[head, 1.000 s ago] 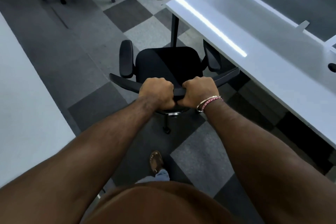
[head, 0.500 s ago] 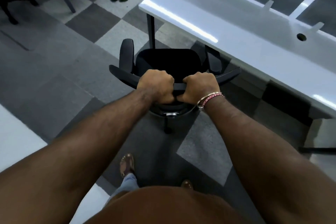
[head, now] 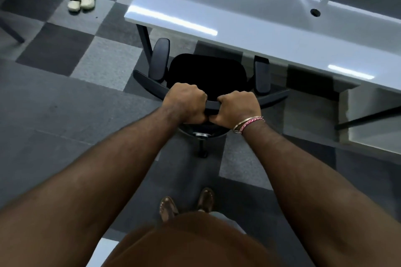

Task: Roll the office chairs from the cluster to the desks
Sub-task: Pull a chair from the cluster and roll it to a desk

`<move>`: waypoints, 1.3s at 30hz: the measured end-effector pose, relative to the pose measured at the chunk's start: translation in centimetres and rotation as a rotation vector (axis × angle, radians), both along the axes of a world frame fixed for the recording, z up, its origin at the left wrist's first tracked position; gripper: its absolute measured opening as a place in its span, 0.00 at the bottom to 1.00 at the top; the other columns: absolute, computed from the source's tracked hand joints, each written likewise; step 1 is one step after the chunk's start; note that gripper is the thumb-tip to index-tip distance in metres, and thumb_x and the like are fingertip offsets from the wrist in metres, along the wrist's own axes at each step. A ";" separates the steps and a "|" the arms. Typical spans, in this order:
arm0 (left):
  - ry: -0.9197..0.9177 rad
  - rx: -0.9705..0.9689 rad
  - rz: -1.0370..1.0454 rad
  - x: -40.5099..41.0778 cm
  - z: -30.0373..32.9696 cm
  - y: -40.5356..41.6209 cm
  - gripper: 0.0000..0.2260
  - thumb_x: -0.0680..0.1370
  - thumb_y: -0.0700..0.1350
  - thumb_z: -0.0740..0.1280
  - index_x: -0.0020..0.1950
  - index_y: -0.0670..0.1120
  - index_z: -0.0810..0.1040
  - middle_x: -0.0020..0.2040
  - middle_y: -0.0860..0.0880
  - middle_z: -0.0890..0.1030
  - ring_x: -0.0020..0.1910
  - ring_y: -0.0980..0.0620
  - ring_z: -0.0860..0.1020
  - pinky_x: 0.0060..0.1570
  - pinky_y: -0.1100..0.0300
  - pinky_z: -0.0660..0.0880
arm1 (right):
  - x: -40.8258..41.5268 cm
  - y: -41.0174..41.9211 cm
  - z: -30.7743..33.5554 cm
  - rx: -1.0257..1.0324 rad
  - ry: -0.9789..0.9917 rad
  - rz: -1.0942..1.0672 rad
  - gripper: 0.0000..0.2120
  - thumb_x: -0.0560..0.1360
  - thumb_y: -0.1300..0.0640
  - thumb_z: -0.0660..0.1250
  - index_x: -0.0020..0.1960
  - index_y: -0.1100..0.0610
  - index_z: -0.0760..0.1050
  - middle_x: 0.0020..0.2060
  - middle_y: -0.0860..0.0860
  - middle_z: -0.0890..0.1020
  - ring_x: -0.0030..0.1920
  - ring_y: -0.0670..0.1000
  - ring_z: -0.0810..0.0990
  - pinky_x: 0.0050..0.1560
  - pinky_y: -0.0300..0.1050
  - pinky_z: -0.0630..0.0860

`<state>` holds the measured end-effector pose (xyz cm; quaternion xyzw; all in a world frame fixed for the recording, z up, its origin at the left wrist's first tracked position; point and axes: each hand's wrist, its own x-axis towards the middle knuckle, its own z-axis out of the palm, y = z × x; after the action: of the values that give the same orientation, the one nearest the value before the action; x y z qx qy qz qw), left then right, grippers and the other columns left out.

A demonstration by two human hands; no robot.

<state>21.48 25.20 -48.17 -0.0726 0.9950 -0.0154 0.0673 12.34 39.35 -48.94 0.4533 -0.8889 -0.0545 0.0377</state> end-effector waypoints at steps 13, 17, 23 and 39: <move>0.021 -0.015 -0.023 -7.3 -0.3 -2.2 0.16 0.72 0.64 0.65 0.35 0.53 0.71 0.28 0.54 0.69 0.27 0.49 0.71 0.33 0.57 0.72 | -7.5 -2.1 -0.4 -0.020 0.052 0.032 0.27 0.61 0.27 0.63 0.32 0.51 0.77 0.26 0.49 0.78 0.28 0.55 0.79 0.31 0.41 0.68; -0.010 -0.009 0.008 -11.1 -0.3 -3.5 0.15 0.72 0.63 0.66 0.37 0.53 0.73 0.29 0.54 0.69 0.29 0.48 0.73 0.36 0.55 0.75 | -11.3 -3.6 -0.7 -0.027 0.053 0.033 0.28 0.61 0.27 0.63 0.33 0.52 0.78 0.26 0.49 0.79 0.29 0.56 0.80 0.31 0.41 0.69; -0.041 0.009 0.075 -16.1 -0.3 -5.4 0.12 0.71 0.60 0.67 0.38 0.53 0.73 0.30 0.54 0.70 0.31 0.47 0.73 0.37 0.55 0.74 | -16.8 -6.2 -1.2 -0.031 0.017 0.090 0.28 0.63 0.27 0.60 0.35 0.52 0.78 0.30 0.50 0.81 0.32 0.56 0.81 0.33 0.43 0.70; -0.083 -0.029 -0.097 -20.6 -0.2 -14.1 0.13 0.71 0.62 0.64 0.38 0.53 0.75 0.31 0.54 0.73 0.30 0.50 0.74 0.38 0.55 0.76 | -19.2 -12.8 -1.5 -0.063 -0.012 -0.008 0.25 0.63 0.28 0.64 0.33 0.51 0.73 0.30 0.49 0.80 0.31 0.56 0.80 0.32 0.43 0.64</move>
<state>0.90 11.11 -48.39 -0.0247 0.9933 -0.0361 0.1065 -6.89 26.54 -50.44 0.4485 -0.8922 -0.0238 0.0466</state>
